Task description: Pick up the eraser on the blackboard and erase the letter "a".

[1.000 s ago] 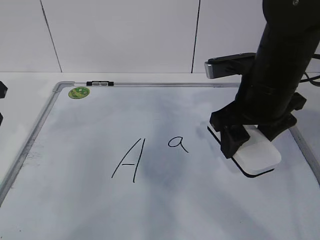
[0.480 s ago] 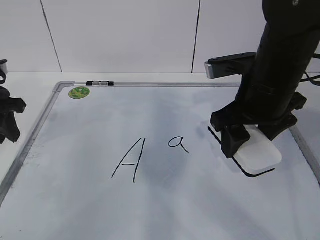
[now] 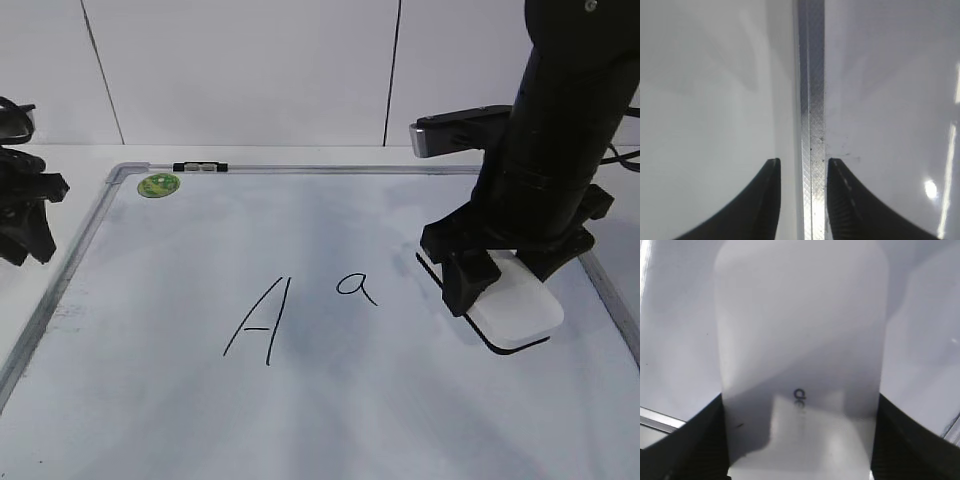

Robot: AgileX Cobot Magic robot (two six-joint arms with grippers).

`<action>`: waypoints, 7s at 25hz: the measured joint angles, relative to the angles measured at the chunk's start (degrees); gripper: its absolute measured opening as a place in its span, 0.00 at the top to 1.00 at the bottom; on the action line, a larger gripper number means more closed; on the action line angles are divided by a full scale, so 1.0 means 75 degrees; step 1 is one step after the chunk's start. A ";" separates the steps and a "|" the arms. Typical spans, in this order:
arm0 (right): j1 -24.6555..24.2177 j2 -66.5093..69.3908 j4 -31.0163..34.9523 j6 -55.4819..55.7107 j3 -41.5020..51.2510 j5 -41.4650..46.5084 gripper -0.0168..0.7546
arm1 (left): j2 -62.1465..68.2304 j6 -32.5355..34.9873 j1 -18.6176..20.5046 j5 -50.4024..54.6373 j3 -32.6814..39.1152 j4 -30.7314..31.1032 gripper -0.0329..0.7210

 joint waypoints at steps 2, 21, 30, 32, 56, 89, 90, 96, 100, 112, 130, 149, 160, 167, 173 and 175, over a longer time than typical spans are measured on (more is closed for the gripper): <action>0.0000 0.0000 0.0000 -0.0016 0.0000 0.0000 0.25 | 0.0119 0.0000 0.0000 0.0015 -0.0011 0.0000 0.64; 0.0000 0.0000 0.0000 -0.0016 0.0000 0.0000 0.25 | 0.0699 0.0000 0.0000 -0.0112 -0.0011 -0.0154 0.66; 0.0000 0.0000 -0.0009 -0.0029 0.0000 0.0000 0.25 | 0.0852 0.0000 0.0000 -0.0098 -0.0073 -0.0189 0.66; 0.0000 0.0000 -0.0009 -0.0029 0.0000 0.0000 0.25 | 0.0852 0.0000 0.0000 -0.0088 -0.0073 -0.0202 0.68; 0.0001 0.0641 -0.0046 -0.0045 -0.0616 -0.0168 0.25 | 0.0852 0.0000 0.0000 -0.0051 -0.0085 -0.0292 0.94; 0.0516 0.3652 -0.0251 -0.0190 -0.3291 -0.0005 0.25 | 0.0852 0.0000 0.0000 -0.0051 -0.0085 -0.0326 0.94; 0.0516 0.3717 -0.0251 -0.0190 -0.3291 -0.0005 0.25 | 0.0852 0.0000 0.0000 -0.0051 -0.0085 -0.0326 0.94; 0.0516 0.3778 -0.0251 -0.0190 -0.3340 -0.0005 0.25 | 0.0852 0.0000 0.0000 -0.0051 -0.0085 -0.0326 0.94; 0.0516 0.3778 -0.0220 -0.0190 -0.3340 -0.0005 0.25 | 0.0852 0.0000 0.0000 -0.0051 -0.0085 -0.0326 0.94; 0.0571 0.3786 -0.0160 -0.0164 -0.3340 -0.0005 0.25 | 0.0852 0.0000 0.0000 -0.0051 -0.0085 -0.0326 0.94; 0.1152 0.3796 -0.0529 -0.0019 -0.3352 -0.0061 0.25 | 0.0852 0.0000 0.0000 -0.0051 -0.0085 -0.0379 0.94; 0.0487 0.3796 -0.0917 0.0206 -0.3352 -0.0061 0.25 | 0.0852 0.0005 0.0000 -0.0051 -0.0085 -0.0397 0.94; 0.0137 0.3796 -0.0913 0.0223 -0.3483 -0.0053 0.25 | 0.0852 0.0018 0.0000 -0.0051 -0.0085 -0.0397 0.94; 0.0076 0.2827 -0.1194 0.0223 -0.3672 -0.0001 0.25 | 0.0852 0.0018 0.0000 -0.0048 -0.0085 -0.0443 0.94; 0.0076 0.2123 -0.1582 0.0303 -0.3672 0.0041 0.25 | 0.0852 0.0018 0.0000 -0.0048 -0.0085 -0.0443 0.94; 0.0076 0.1940 -0.1709 0.0394 -0.3672 0.0052 0.25 | 0.0852 0.0018 0.0000 -0.0048 -0.0085 -0.0443 0.94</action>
